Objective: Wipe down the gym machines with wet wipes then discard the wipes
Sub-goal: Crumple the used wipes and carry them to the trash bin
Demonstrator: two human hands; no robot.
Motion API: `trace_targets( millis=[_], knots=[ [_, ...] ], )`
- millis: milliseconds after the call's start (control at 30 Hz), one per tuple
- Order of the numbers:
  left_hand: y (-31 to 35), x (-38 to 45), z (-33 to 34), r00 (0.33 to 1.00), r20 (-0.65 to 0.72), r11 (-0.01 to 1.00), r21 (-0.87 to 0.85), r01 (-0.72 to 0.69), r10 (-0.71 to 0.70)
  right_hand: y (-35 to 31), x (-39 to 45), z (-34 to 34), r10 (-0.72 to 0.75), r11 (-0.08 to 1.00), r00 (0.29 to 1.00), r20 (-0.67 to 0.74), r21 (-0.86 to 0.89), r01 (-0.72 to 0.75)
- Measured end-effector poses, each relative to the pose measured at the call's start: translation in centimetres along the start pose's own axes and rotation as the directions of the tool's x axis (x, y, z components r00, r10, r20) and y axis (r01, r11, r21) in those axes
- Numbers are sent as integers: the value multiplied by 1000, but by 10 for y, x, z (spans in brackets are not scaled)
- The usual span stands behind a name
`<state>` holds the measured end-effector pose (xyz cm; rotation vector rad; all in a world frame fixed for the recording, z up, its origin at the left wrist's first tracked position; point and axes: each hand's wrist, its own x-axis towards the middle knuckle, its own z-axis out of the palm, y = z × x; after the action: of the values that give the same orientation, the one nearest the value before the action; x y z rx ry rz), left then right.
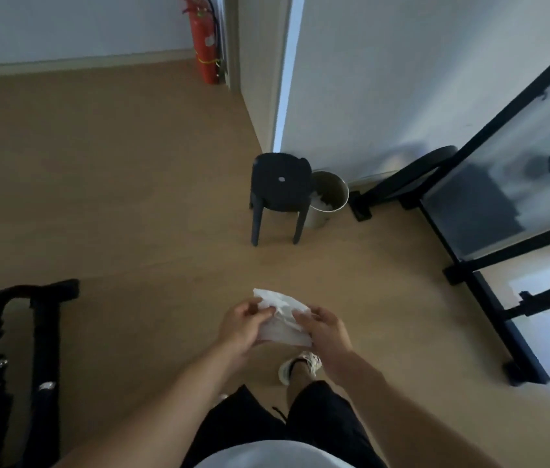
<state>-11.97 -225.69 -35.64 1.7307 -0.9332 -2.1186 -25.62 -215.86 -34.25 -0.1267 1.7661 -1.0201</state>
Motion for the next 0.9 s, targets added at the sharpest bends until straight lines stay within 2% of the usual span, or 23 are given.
trace_targets(
  millis=[67,167,200,267,333,433,600,700,800,900],
  knots=[
    [20,22,33,999,-34,999,38,-22,23,-16,30,-16,-3,1000,991,-134,-21,0],
    [47,56,83,983,-140,985,139,-103,122,-51,67,-46,3,999,939,-343,-29,-13],
    [57,66,100,971,-187,977,182,-116,150,-62,80,-57,1,999,929,-371,-35,-15],
    [77,83,133,961,-232,973,205,-107,154,-85,103,-74,-22,998,948,-317,-69,0],
    [98,101,165,967,-223,979,189,-82,124,-109,127,-90,-43,997,979,-197,-71,30],
    [119,124,198,987,-148,987,152,-44,66,-138,157,-105,-27,999,998,-63,35,29],
    [162,174,236,1000,10,986,168,14,-15,-173,224,-118,80,973,997,10,217,-80],
    [195,214,248,993,116,973,229,8,-36,-200,271,-120,141,946,990,1,295,-135],
    [226,254,254,976,198,952,306,28,-93,-224,316,-119,213,918,971,-110,363,-160],
    [251,299,259,981,177,918,396,4,-81,-238,369,-118,288,896,927,-242,409,-171]
  ],
)
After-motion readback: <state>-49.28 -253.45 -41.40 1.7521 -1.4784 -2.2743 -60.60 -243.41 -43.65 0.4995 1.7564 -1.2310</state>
